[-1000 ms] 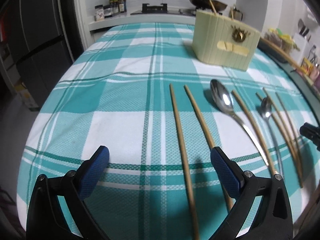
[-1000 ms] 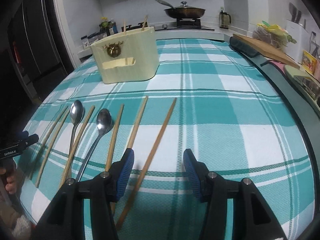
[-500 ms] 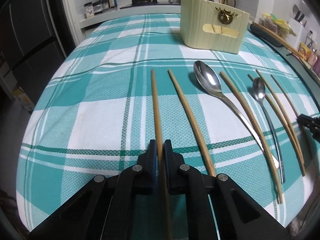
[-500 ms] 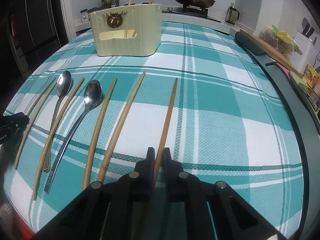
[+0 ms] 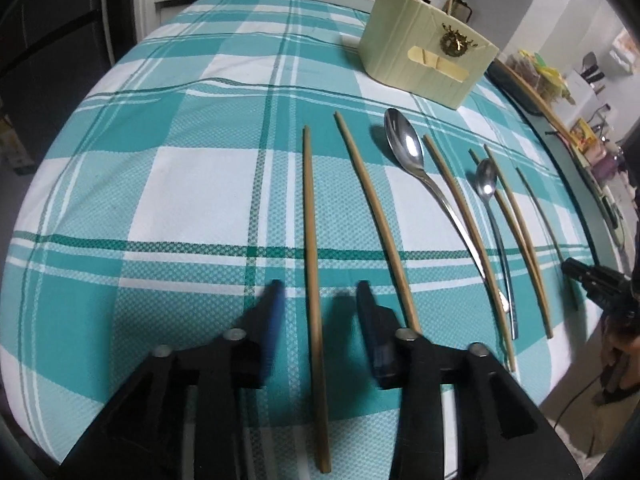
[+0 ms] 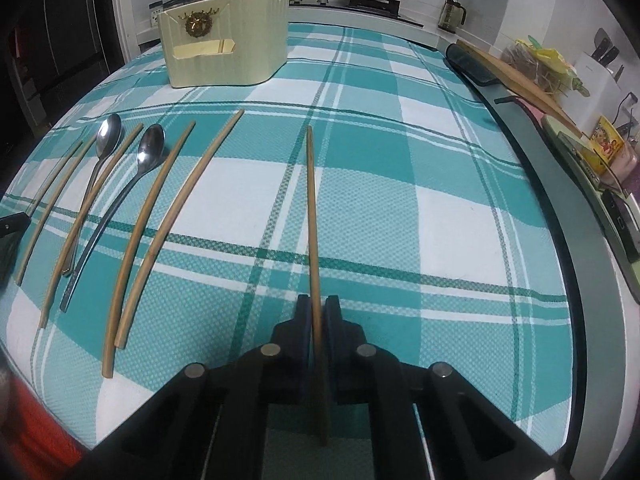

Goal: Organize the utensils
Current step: 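Grasp a chopstick with the left tool while the right tool grasps another chopstick, then lift the left tool's chopstick over the holder while the right tool carries its own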

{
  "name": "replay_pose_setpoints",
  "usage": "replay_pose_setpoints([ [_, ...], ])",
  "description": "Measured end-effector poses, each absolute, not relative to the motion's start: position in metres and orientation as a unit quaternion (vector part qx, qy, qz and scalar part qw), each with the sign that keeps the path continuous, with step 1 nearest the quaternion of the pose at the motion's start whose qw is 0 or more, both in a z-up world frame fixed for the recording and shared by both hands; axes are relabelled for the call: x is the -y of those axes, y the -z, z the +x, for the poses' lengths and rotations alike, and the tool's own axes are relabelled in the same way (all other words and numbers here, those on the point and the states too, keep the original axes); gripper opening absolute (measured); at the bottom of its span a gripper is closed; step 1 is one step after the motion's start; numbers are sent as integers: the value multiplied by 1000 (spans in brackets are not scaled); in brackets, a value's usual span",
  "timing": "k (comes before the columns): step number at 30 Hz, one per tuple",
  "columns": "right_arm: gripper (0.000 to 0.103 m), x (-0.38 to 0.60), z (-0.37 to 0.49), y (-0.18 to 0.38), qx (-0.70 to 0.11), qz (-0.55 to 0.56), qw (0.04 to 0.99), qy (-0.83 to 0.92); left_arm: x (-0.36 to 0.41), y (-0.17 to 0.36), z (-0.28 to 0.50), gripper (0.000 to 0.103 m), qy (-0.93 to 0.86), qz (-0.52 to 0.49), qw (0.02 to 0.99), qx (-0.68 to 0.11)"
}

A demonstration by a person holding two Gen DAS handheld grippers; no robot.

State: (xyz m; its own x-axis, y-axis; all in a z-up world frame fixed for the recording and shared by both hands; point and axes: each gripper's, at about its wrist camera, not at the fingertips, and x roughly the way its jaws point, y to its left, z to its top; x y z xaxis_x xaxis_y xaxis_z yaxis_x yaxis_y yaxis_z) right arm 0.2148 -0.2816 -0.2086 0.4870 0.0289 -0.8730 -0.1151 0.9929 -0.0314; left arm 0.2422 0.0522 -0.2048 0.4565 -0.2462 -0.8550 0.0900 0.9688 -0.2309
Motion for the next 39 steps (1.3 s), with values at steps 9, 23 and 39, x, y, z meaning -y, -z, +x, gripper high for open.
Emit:
replay_pose_setpoints([
  [9,42,274,254,206,-551,-70,826,-96,-34,209,283,71,113,49,829,-545],
  [23,6,255,351,209,-566,-61,818,-84,-21,207,354,5,126,65,819,-556],
  [39,6,278,258,48,-350,-16,932,-99,-73,47,262,4,173,-41,927,-331],
])
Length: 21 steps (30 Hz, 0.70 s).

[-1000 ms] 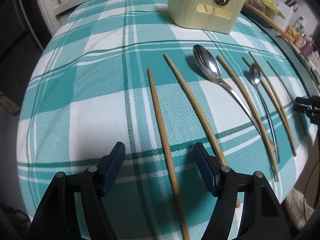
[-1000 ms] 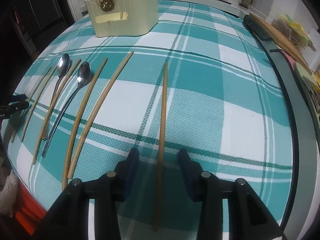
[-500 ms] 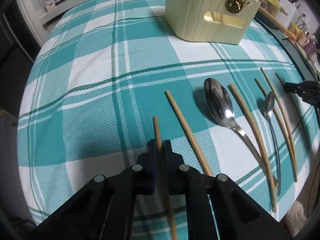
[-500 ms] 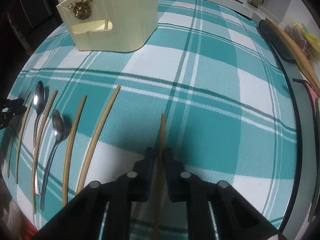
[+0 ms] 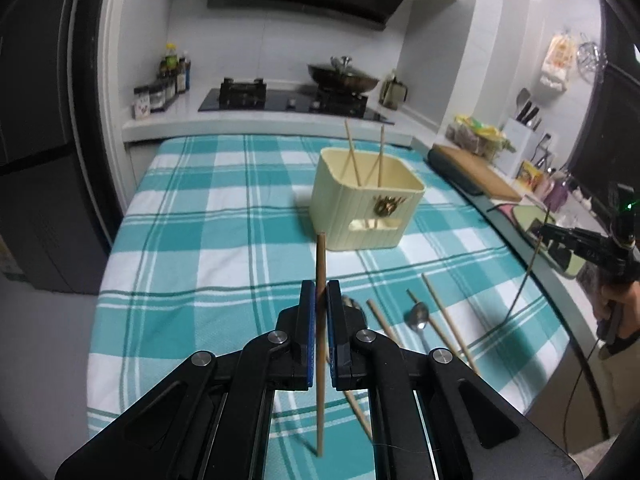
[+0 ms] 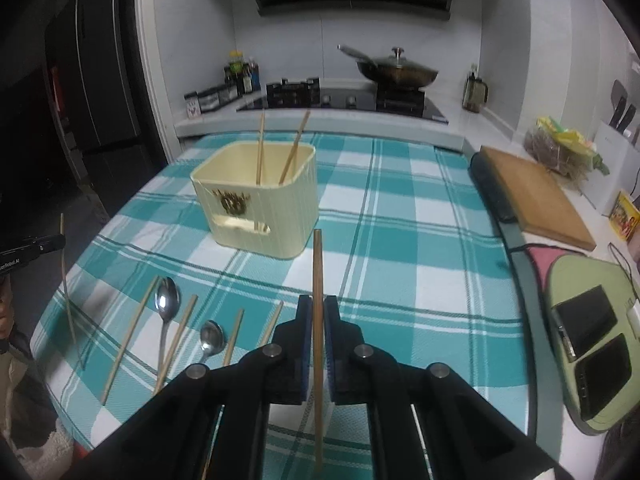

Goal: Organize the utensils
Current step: 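Lift the left tool's chopstick over the holder while the right tool carries its own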

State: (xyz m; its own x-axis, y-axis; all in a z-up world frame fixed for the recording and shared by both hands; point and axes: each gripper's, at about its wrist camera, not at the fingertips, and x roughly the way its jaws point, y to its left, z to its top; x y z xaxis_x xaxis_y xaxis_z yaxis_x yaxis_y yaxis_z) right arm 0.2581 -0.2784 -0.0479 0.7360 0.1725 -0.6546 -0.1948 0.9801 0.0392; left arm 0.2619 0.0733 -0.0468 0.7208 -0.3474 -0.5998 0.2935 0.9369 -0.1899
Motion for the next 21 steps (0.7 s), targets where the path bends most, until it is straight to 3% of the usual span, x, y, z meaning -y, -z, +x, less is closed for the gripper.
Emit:
replay_pose_setpoints([
  [9,6,273,229,-6,-258,-9,961,-96,-73,5,242,3,187,-56,942,-272],
  [17,6,266,252,-17,-265,-18,958,-111,-59,2,252,3,196,-34,938,-283],
  [21,6,270,272,-23,-271,-9,956,-113,-55,-27,258,3,205,-34,945,-253],
])
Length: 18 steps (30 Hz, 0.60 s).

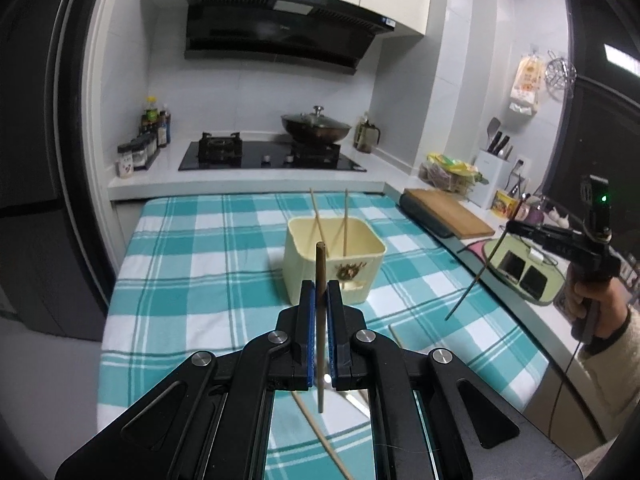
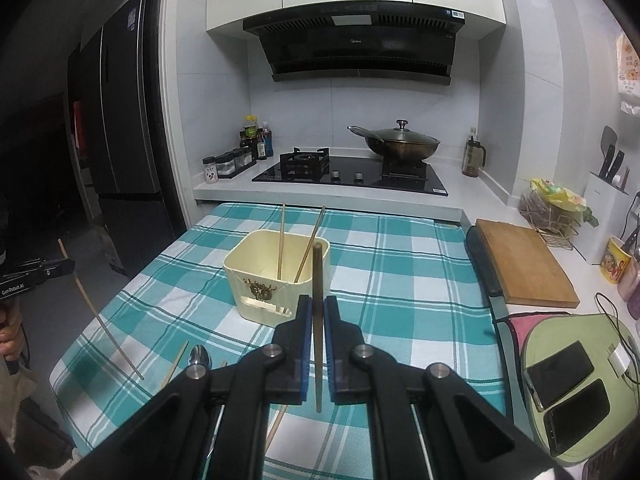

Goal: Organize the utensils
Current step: 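Lift the left tool's chopstick over the holder while the right tool carries its own, then drop the left tool's chopstick into the holder while the right tool releases its own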

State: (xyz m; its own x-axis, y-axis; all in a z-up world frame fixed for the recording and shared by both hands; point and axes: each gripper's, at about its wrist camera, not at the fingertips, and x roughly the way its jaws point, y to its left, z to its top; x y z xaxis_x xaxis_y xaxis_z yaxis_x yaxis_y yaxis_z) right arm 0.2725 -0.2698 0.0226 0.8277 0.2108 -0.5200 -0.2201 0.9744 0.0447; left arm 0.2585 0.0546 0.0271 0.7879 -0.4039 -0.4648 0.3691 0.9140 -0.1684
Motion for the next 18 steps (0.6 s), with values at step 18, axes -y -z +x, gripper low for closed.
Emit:
replay_pose_setpoints([
  [18,6,211,409,-38,-202,-8,971,-130,27,-57,450,3,148,-65,959,-231],
])
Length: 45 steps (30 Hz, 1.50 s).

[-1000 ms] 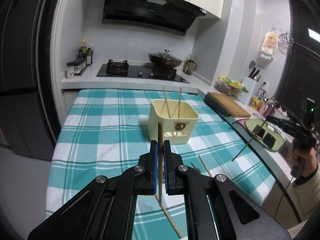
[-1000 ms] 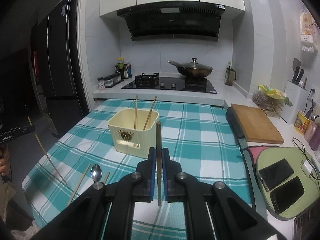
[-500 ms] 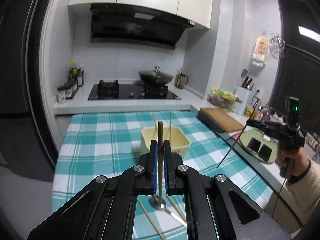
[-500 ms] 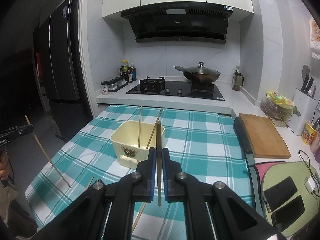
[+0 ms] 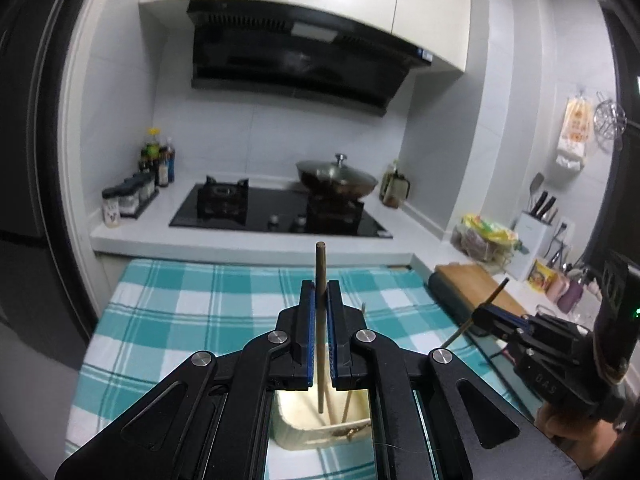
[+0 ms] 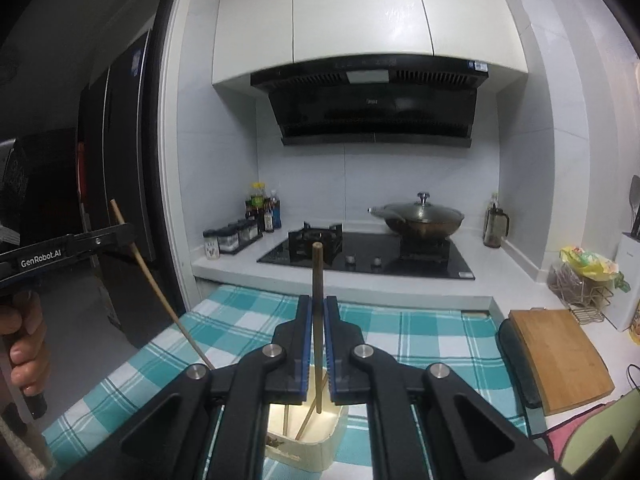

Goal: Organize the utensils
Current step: 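Drop the left tool's chopstick into the holder while the right tool releases its own, then move both open tools back over the remaining chopsticks and spoons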

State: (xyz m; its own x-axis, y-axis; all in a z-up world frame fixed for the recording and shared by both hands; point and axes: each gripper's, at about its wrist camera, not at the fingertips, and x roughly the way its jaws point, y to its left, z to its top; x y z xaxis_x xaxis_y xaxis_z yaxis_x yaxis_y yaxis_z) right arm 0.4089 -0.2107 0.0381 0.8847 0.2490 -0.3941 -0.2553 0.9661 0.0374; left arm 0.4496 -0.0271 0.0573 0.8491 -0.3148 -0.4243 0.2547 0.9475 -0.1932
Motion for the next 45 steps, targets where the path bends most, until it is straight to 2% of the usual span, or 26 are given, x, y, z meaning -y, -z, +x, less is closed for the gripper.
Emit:
replay_pose_setpoints([
  [6,6,201,472,20,-342,-6,929,-139,61,10,499,3,143,-24,930,-337],
  [10,7,202,492,39,-372,8,919,-133,74,33,514,5,135,-10,919,-369],
  [11,7,203,494,39,-370,14,920,-128,76,33,516,10,128,-14,920,-369],
  [12,13,206,493,38,-362,22,924,-122,73,32,516,16,125,-25,921,-369],
  [13,20,208,491,36,-352,31,928,-119,69,30,515,33,127,-40,920,-370],
  [14,37,211,487,32,-339,41,933,-116,63,25,511,50,129,-56,920,-366],
  [15,45,216,480,25,-322,51,939,-112,56,20,506,54,131,-68,922,-358],
  [18,45,228,459,12,-291,65,949,-105,35,4,480,59,145,-74,925,-344],
  [20,45,240,442,6,-281,71,951,-103,19,2,452,70,144,-65,926,-342],
  [23,47,257,408,15,-293,60,948,-112,-9,18,407,81,139,-54,925,-349],
  [30,47,286,311,105,-360,10,931,-56,-72,130,302,82,79,-62,906,-410],
  [35,47,285,268,173,-395,-1,918,-26,-87,193,273,82,25,-76,897,-434],
  [43,47,277,259,213,-419,-8,908,-4,-84,217,275,82,11,-55,900,-433],
  [45,47,280,263,216,-429,0,903,-1,-84,218,275,85,13,-53,900,-433],
])
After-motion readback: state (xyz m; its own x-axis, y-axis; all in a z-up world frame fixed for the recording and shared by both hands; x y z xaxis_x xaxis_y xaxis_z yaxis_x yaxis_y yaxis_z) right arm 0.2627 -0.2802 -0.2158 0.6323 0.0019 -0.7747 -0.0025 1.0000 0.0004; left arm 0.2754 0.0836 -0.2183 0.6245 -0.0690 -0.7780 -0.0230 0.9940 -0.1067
